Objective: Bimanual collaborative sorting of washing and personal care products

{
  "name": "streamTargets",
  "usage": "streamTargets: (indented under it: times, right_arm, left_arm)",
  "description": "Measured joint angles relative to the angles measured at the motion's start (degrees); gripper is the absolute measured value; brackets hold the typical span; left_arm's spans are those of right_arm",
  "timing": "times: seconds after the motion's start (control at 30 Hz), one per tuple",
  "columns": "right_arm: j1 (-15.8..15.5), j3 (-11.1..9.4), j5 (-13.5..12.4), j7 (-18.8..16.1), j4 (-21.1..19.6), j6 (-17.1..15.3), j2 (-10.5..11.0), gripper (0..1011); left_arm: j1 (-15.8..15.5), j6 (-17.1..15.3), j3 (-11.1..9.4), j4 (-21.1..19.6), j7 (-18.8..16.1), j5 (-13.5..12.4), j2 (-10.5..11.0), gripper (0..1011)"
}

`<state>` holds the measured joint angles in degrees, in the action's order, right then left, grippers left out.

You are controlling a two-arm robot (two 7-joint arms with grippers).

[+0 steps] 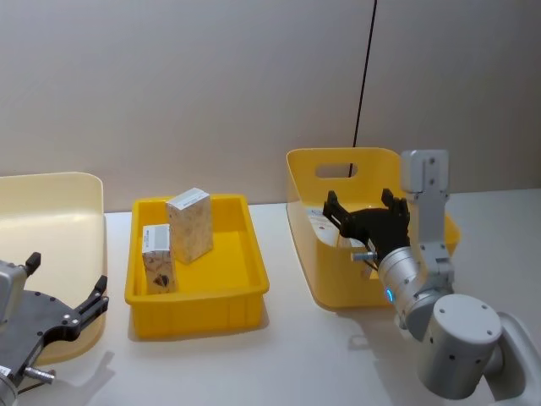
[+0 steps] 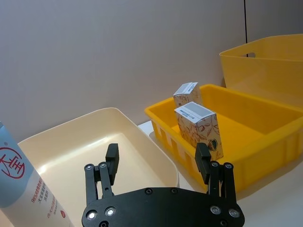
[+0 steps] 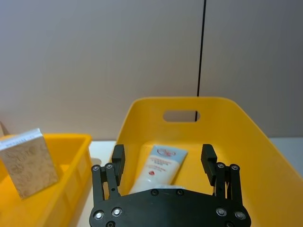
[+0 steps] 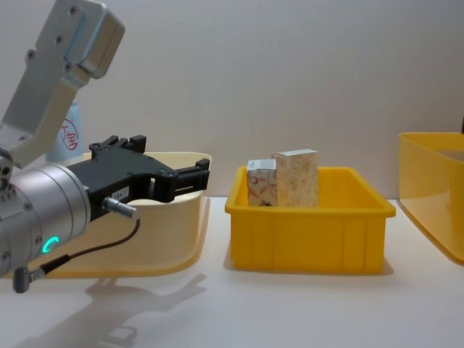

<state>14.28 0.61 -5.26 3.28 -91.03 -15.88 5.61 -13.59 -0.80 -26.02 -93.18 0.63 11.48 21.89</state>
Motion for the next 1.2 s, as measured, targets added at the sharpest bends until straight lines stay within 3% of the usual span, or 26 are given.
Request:
streamTargets:
  times: [0.43,0.73,0.93,1.2]
  right_arm:
    - [-0.8,-0.3,-1.7,-4.8,-2.2,9.5,0.3,1001]
    - [-1.4,0.0,-2.2,-5.4,-2.7,10.3,0.8,1001]
    - [-3.1,1.6,-3.4,-5.6,-3.6,10.8,2.4,1001]
    - [-7.4,5.5,-6.2,-6.2,-6.0,11.9,6.5,1001]
  left_arm:
    - [0.0,0.0,0.0,0.0,0.0,0.0,0.0,1003]
    - [0.0,0.0,0.0,0.0,0.0,0.0,0.0,1003]
    - [0.0,0.0,0.0,0.0,0.0,0.0,0.0,1003]
    - [0.0,0.0,0.0,0.0,0.0,0.0,0.0,1003]
